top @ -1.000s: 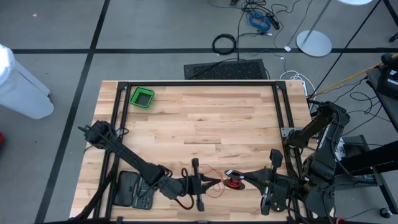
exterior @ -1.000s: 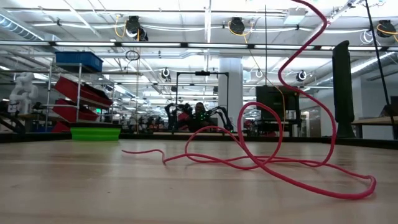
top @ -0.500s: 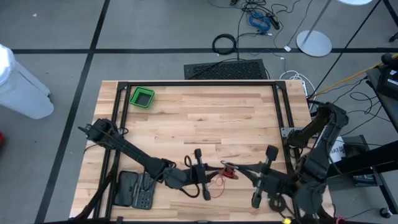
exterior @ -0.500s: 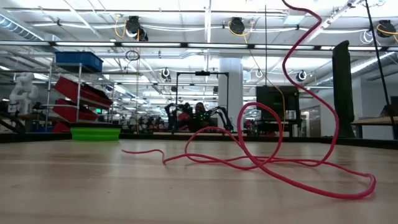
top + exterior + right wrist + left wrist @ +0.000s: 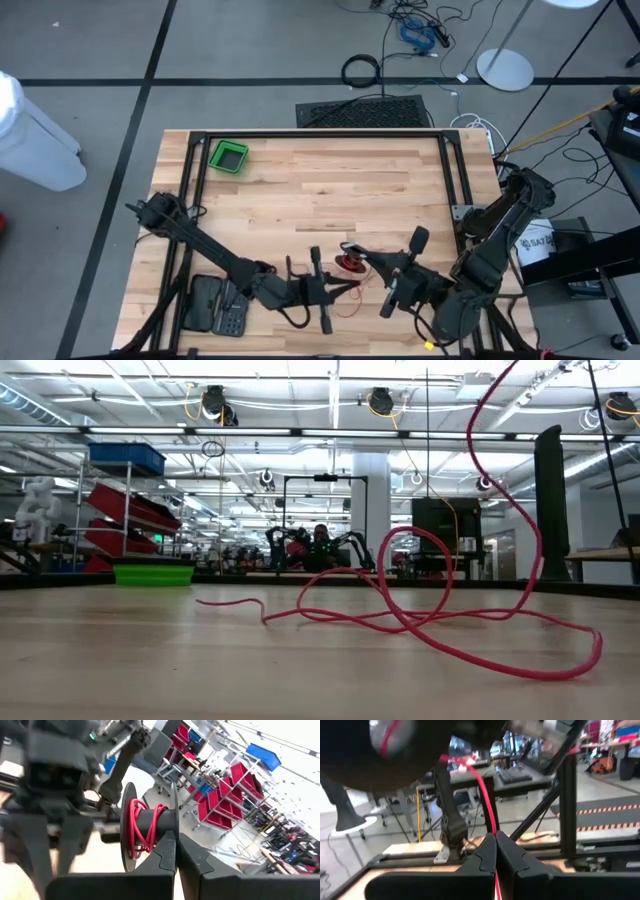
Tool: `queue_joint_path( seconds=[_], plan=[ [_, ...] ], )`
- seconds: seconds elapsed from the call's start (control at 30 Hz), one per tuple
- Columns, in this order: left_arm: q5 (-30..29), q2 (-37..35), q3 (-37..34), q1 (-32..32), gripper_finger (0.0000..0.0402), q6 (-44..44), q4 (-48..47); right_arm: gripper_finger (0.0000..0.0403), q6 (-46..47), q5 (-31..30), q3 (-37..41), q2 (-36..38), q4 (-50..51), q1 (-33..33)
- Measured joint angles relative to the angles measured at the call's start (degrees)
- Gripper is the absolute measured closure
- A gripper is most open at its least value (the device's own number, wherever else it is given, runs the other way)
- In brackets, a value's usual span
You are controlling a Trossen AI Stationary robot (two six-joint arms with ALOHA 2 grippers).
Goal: Coil cords
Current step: Coil the red wire into the spool
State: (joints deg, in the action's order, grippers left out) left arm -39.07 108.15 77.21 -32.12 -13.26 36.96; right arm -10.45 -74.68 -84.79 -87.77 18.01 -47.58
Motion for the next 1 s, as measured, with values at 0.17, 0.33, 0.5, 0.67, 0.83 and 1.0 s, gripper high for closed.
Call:
queue_joint_path(
  seconds=[0.17, 0.33, 0.5, 0.67, 0.83, 1.0],
  plan=[
    [-0.20, -1.65, 0.00, -1.73, 0.0401, -1.13, 0.45, 0.0403, 0.41, 0.02, 0.00, 0.01, 2.15, 0.00],
    [-0.94, -2.73, 0.00, -3.21, 0.0401, -3.82, 0.36, 0.0403, 0.09, 0.01, 0.00, 0.02, 3.55, -0.04],
    [-3.30, -3.32, 0.00, -4.41, 0.0401, -5.91, 0.37, 0.0403, -0.12, 0.01, 0.00, 0.02, 4.92, -0.04],
    [-4.87, -3.34, 0.00, -5.15, 0.0401, -8.61, 2.00, 0.0403, -0.31, 1.62, 0.00, 0.02, 5.24, -0.04],
    [-4.92, -3.34, 0.00, -5.20, 0.0401, -8.70, 2.76, 0.0403, -0.73, 3.13, 0.00, 0.02, 5.39, -0.04],
    [-4.92, -3.34, 0.02, -5.20, 0.0401, -8.68, 3.17, 0.0403, -0.73, 4.12, 0.00, 0.04, 5.95, -0.04]
  ],
)
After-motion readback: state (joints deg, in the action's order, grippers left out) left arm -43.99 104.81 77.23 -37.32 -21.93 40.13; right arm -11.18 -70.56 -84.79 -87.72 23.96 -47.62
